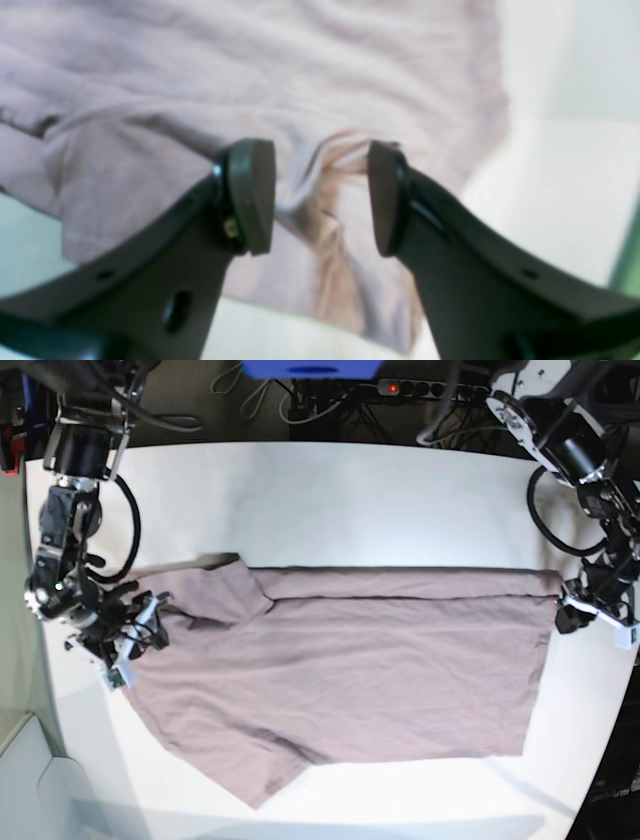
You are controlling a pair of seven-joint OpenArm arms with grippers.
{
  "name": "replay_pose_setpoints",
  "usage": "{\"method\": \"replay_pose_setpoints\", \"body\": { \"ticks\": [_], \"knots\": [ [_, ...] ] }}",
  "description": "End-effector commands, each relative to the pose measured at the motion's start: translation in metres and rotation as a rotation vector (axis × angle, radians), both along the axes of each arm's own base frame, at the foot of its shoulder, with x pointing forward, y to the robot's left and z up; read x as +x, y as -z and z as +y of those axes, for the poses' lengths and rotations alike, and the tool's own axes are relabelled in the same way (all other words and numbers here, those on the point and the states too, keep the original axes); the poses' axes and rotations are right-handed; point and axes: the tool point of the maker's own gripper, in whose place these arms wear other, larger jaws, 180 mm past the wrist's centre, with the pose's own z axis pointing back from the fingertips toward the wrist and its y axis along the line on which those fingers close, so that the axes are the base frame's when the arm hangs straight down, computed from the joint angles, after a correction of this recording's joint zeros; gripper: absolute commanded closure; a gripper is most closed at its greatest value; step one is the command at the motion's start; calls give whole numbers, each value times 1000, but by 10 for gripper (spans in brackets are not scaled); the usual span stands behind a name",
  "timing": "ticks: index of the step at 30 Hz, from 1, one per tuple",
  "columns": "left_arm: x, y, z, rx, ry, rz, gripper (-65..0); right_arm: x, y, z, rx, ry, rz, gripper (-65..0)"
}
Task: Layout the t-shirt on the table in an organized manner, then fold the t-shirt properly
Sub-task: 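Lift the shoulder edge with both grippers and fold it over the shirt, then regrasp the folded edge with the right gripper near the collar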
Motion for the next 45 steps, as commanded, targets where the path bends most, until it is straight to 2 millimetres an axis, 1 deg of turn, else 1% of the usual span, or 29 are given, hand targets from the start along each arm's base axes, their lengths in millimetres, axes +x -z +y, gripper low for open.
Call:
{"method": "replay_pose_setpoints", "body": {
  "ticks": [1, 3, 5, 6, 10, 12, 14, 16, 18, 20, 23, 25, 31, 32, 33, 34, 35, 38, 41, 42, 44, 45],
  "knots": [
    [9, -22, 13, 25, -16, -61, -162, 8, -20, 0, 1, -9, -66, -306],
    [6, -20, 14, 26, -15, -53, -187, 0, -20, 0, -10, -13, -69, -306],
    [-6, -7, 13, 25, -12, -6, -240, -10, -16, -4, -18, -3, -62, -306],
    [-11, -2, 13, 25, -8, 15, -278, -16, -12, -5, -17, 0, -53, -306],
    [-28, 13, 13, 23, -11, 50, -432, -28, -2, -5, -9, 6, -27, -306],
    [-34, 18, 14, 21, -14, 62, -487, -31, 1, -5, -9, 8, -18, -306],
    [-37, 20, 14, 24, -21, 57, -524, -34, 4, -5, -9, 8, -9, -306],
    [-37, 19, 15, 28, -30, 32, -532, -35, 5, -5, -9, 8, -8, -306],
    [-37, 20, 15, 26, -31, 27, -532, -35, 4, -10, -9, 21, -11, -306],
    [-38, 27, 13, 6, -35, 36, -532, -35, 3, -14, -8, 35, -12, -306],
    [-41, 42, 10, -35, -41, 65, -532, -35, 3, -14, -8, 36, -12, -306],
    [-36, 44, 9, -55, -52, 49, -531, -35, 3, -14, -8, 36, -12, -306],
    [-37, 52, 7, -80, -59, 56, -528, -35, 3, -17, -14, 36, -12, -306],
    [-37, 52, 7, -80, -59, 56, -516, -35, 3, -17, -14, 36, -12, -306],
    [-37, 52, 7, -80, -59, 56, -490, -35, 3, -17, -14, 36, -12, -306],
    [-37, 52, 7, -80, -59, 56, -445, -35, 2, -17, -14, 36, -14, -306],
    [-37, 52, 7, -80, -59, 56, -390, -35, 2, -17, -14, 36, -14, -306],
    [-33, 49, 7, -78, -57, 48, -185, -34, 1, -17, -14, 36, -17, -306],
    [-35, 53, 10, -46, -49, 80, -6, -34, 1, -17, -13, 36, -18, -306],
    [-36, 55, 10, -33, -47, 94, 0, -33, 0, -17, -13, 36, -20, -306],
    [-31, 53, 11, -9, -41, 102, -17, -33, 0, -17, -13, 36, -20, -306],
    [-31, 54, 11, -3, -39, 107, -15, -33, 0, -17, -13, 36, -20, -306]
  ]
}}
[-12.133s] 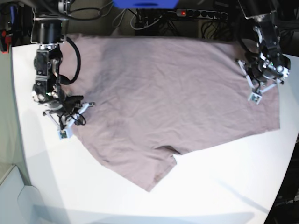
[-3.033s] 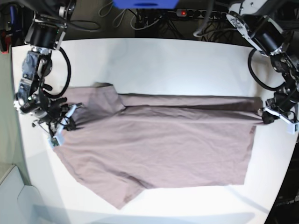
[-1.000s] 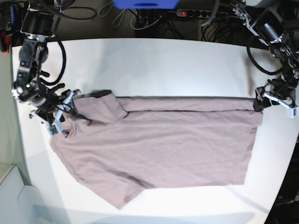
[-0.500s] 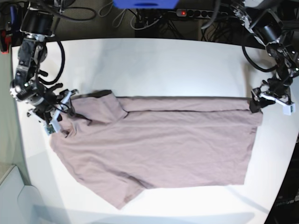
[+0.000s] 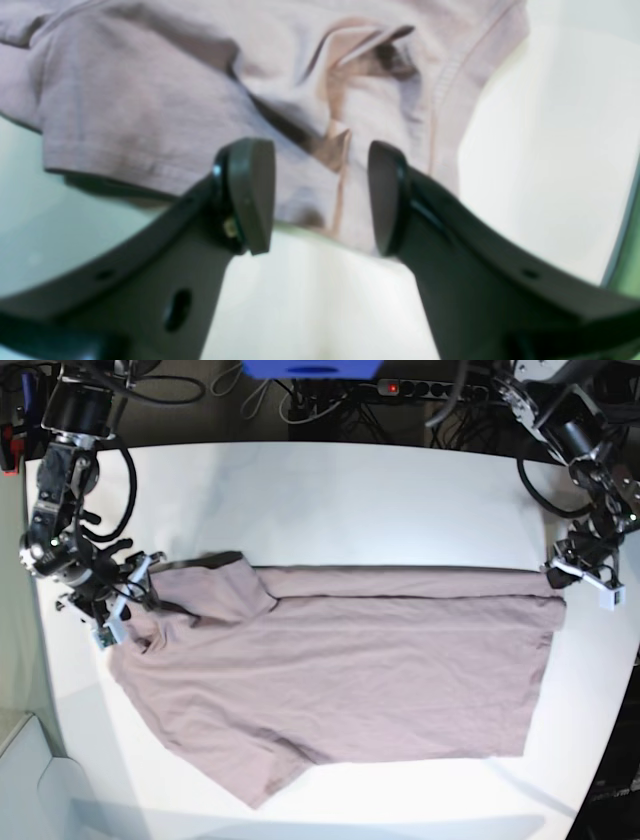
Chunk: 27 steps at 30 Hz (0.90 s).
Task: Layout the t-shirt on the table in an organized manner, then fold the t-shirt properly
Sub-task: 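Regrasp the folded edge with the right gripper near the collar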
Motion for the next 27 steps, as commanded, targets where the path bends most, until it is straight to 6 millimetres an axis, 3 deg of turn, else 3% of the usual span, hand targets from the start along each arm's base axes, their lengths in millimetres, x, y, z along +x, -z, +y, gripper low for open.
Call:
{"method": "replay_pose_setpoints", "body": {
  "ticks": [1, 7, 17, 19, 24, 27],
  "knots": [
    [9, -13, 8, 19, -8, -38, -4, 12, -18, -2, 1, -6, -64, -306],
    [8, -14, 9, 21, -6, -35, -3, 8, -20, -22, 5, 61, -72, -307],
    [8, -14, 9, 23, -6, -35, -3, 6, -17, -26, -2, 67, -61, -311],
    [8, -14, 9, 23, -6, -35, -3, 5, -19, -36, -8, 87, -63, -311],
    [7, -14, 9, 23, -6, -34, -3, 4, 1, -60, 20, 146, -13, -311],
    [8, -14, 9, 21, -6, -34, -3, 2, 11, -64, 46, 160, -12, -311]
  ]
}}
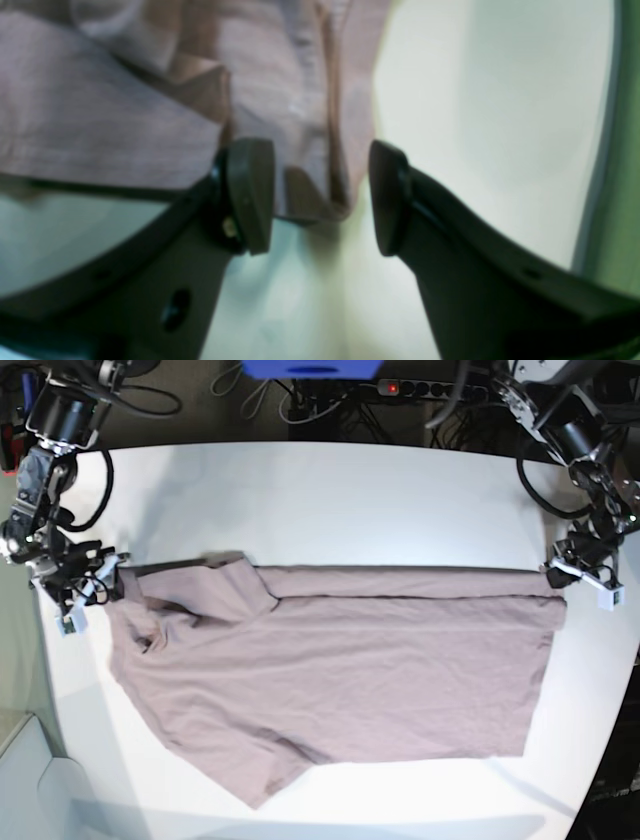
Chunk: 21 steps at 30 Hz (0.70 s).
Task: Layout the t-shirt on the table in an organized manner, then fold the t-shirt properly
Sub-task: 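Regrasp the folded edge with the right gripper near the collar, then lift the folded edge with both grippers and drag it back flat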
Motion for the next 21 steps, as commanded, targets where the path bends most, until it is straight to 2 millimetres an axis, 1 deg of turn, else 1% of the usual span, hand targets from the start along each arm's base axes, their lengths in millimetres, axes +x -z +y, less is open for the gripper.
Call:
{"method": "replay_pose_setpoints", "body": {
  "ticks": [1, 4, 8, 9, 10, 12, 14, 16, 19, 21],
  "knots": [
    [9, -14, 10, 27, -6, -35, -3, 11, -14, -4, 0, -2, -57, -311],
    [9, -14, 10, 27, -6, -35, -3, 4, -8, -5, 6, 0, -45, -311],
    [9, -14, 9, 25, -6, -35, -3, 5, -7, -2, 11, -4, -49, -303],
    [9, -14, 9, 25, -6, -35, -3, 5, -6, -2, 12, -4, -48, -292],
    [9, -14, 9, 25, -6, -35, -3, 4, -6, -2, 12, -4, -46, -271],
    [9, -14, 10, 27, -6, -35, -3, 4, -6, -3, 12, -1, -45, -200],
    [9, -15, 10, 28, -6, -35, -3, 3, -5, -4, 9, -1, -38, -110],
    [8, -15, 11, 28, -7, -36, -3, 3, -6, -5, 7, 1, -38, 0],
    [8, -15, 12, 29, -9, -36, -3, -8, 3, -5, 7, 1, -12, 0],
    [8, -15, 12, 29, -11, -36, -3, -10, 3, -8, -1, 1, -6, 0]
  ]
}}
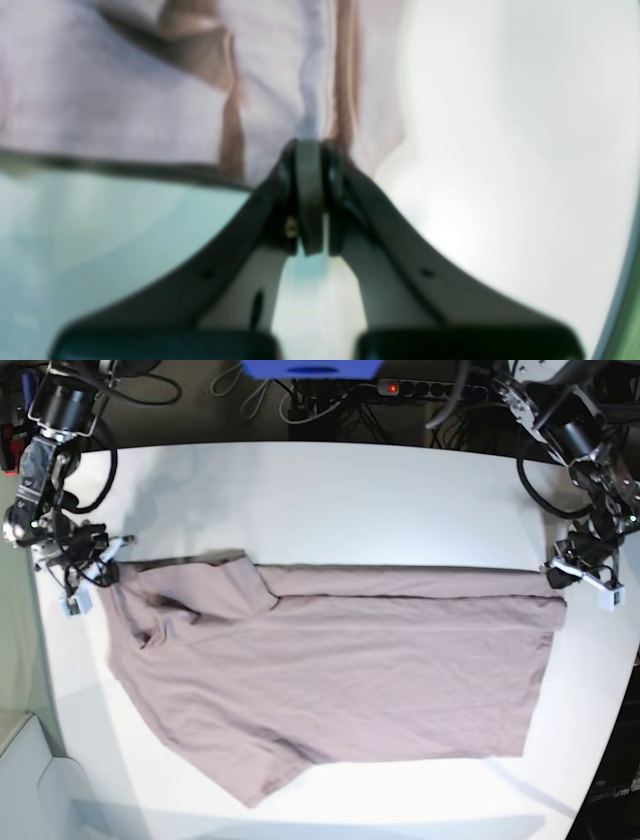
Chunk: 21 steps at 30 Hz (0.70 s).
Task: Layout the t-shirt on the table in an organized manner, then fold the t-shirt properly
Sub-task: 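Lift the folded edge with both grippers and drag it back flat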
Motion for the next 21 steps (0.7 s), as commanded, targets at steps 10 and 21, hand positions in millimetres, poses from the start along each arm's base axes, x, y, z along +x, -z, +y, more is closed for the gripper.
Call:
{"method": "replay_pose_setpoints", "body": {
  "ticks": [10, 21],
  "knots": [
    [-4, -33, 25, 115, 23, 24, -3, 18, -38, -27, -80, -11, -91, 0],
    [48, -104, 26, 212, 63, -74, -3, 77, -95, -17, -125, -75, -240, 0]
  ]
}}
